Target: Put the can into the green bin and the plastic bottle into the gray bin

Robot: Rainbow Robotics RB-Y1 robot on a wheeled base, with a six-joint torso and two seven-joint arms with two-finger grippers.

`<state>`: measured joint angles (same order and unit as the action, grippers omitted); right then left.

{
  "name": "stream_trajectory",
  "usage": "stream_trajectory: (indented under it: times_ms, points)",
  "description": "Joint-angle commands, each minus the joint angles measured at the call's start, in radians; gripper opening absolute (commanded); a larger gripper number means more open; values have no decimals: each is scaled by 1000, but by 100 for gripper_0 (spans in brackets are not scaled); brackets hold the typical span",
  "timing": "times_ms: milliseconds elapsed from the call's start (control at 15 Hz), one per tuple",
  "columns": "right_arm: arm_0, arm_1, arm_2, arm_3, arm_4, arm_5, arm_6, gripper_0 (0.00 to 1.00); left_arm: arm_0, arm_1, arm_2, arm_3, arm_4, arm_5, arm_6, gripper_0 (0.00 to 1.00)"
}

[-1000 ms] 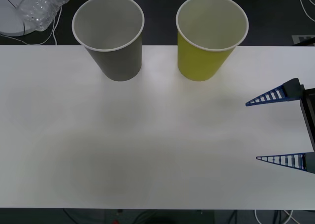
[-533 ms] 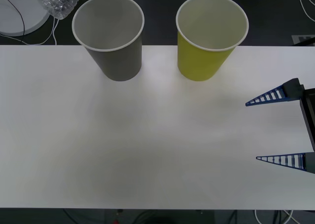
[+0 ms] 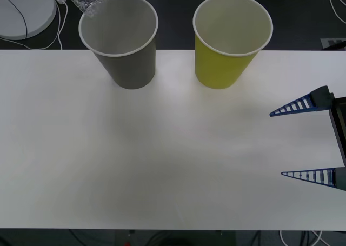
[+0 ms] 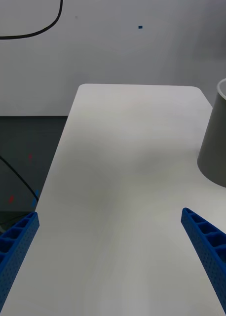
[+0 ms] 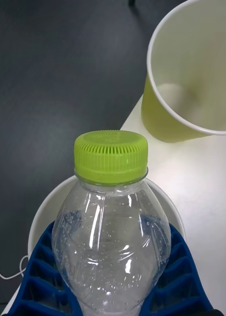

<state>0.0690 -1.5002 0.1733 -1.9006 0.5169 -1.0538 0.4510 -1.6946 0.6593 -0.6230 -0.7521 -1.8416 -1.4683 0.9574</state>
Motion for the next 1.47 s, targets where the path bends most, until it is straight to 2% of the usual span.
stream_trajectory:
  times_ms: [67,267,333,400,467,1467]
  points:
    - [0,0,0,0,0,0,0,100,0,-12,0,0,-11,2,-2,0]
    - [0,0,0,0,0,0,0,100,1,-14,0,0,-18,0,-8,0]
    - [0,0,0,0,0,0,0,100,0,-12,0,3,-18,0,-14,13]
    - [0,0,0,0,0,0,0,100,0,-14,0,5,-18,2,-14,92]
    - [0,0,0,0,0,0,0,100,1,-12,0,7,-16,2,-17,100]
    - [0,0,0,0,0,0,0,100,1,-10,0,7,-16,-1,-22,100]
